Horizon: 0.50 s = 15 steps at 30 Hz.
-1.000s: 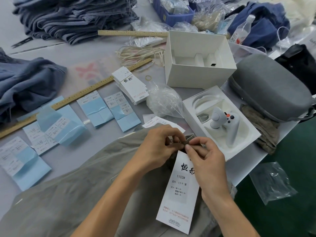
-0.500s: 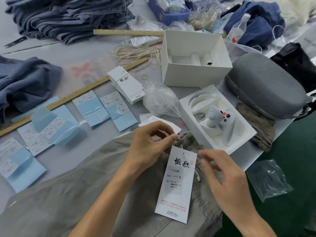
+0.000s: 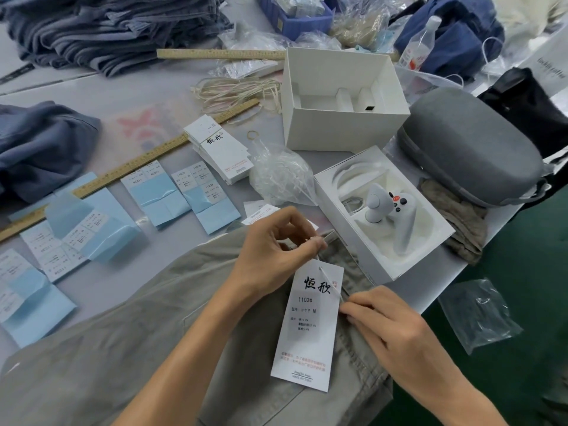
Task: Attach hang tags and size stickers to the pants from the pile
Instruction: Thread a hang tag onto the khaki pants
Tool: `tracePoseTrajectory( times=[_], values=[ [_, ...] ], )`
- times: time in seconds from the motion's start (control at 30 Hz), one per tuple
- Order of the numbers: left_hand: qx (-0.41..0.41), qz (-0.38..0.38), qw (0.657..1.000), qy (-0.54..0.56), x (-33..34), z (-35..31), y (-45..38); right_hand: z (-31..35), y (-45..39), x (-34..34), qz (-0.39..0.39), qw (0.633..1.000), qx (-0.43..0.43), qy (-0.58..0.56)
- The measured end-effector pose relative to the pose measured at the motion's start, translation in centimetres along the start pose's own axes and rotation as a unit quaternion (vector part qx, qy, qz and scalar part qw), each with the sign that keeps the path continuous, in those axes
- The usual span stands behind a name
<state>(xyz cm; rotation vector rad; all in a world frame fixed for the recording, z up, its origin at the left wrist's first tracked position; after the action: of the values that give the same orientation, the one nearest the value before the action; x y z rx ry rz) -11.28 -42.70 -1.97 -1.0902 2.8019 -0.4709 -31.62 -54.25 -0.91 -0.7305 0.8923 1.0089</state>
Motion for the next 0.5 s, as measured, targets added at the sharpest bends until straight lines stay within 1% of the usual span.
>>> tracePoseTrajectory(
  times=[0.1, 0.2, 0.27, 0.33, 0.43, 0.5],
  values=[
    [0.018, 0.012, 1.0, -0.016, 0.0, 0.1, 0.2, 0.4, -0.5, -0.3, -0.036, 0.996, 0.039, -0.077],
    [0.035, 0.028, 0.998, -0.045, -0.1, 0.3, 0.5, 0.9, -1.2, -0.6, -0.066, 0.977, 0.1, -0.176],
    [0.053, 0.045, 0.995, -0.076, 0.0, 0.5, 0.7, 1.5, -1.8, -0.9, -0.056, 0.947, 0.159, -0.273],
    [0.071, 0.059, 0.99, -0.102, 0.1, 0.7, 0.9, 2.3, -2.3, -1.0, -0.044, 0.915, 0.198, -0.348],
    [0.075, 0.066, 0.989, -0.106, 0.1, 0.8, 1.3, 3.2, -3.3, -0.5, -0.038, 0.895, 0.225, -0.382],
    [0.068, 0.065, 0.991, -0.095, 0.1, 0.9, 1.4, 3.5, -3.9, 0.0, -0.036, 0.892, 0.226, -0.39]
  ],
)
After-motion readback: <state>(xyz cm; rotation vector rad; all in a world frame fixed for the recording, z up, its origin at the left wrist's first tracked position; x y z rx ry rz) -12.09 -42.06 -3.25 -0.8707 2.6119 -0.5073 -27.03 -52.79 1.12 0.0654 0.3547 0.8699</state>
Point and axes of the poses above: each hand's wrist, its own y-axis away from the middle knuckle, its own x-axis out of the palm, z = x × y, the point moved 1 cm from there along -y, towards the middle knuckle, and after that the axes turned 15 degrees about x, right-handed, at the moved point
